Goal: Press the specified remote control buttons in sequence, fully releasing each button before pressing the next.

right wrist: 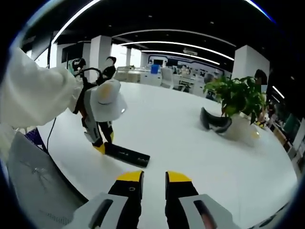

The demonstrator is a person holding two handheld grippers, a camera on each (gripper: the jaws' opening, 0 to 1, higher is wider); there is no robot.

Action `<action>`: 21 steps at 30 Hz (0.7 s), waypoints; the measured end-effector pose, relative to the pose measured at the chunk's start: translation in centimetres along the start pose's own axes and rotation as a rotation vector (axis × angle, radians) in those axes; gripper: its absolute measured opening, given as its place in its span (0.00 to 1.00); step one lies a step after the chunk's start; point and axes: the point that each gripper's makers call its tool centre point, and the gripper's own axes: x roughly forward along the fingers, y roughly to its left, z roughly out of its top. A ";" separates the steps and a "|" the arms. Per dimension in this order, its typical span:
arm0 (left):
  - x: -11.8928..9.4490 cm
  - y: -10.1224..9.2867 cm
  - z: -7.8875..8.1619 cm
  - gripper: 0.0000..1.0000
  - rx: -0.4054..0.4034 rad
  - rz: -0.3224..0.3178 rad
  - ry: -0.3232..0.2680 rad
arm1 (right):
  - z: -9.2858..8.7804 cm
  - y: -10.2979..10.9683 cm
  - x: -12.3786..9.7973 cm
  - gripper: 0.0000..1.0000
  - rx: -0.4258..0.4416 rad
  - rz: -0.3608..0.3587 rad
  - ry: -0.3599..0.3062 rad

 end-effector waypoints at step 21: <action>-0.1 -3.0 -0.2 0.23 -0.069 0.009 -0.014 | -1.1 0.3 0.0 0.00 -0.009 0.024 0.071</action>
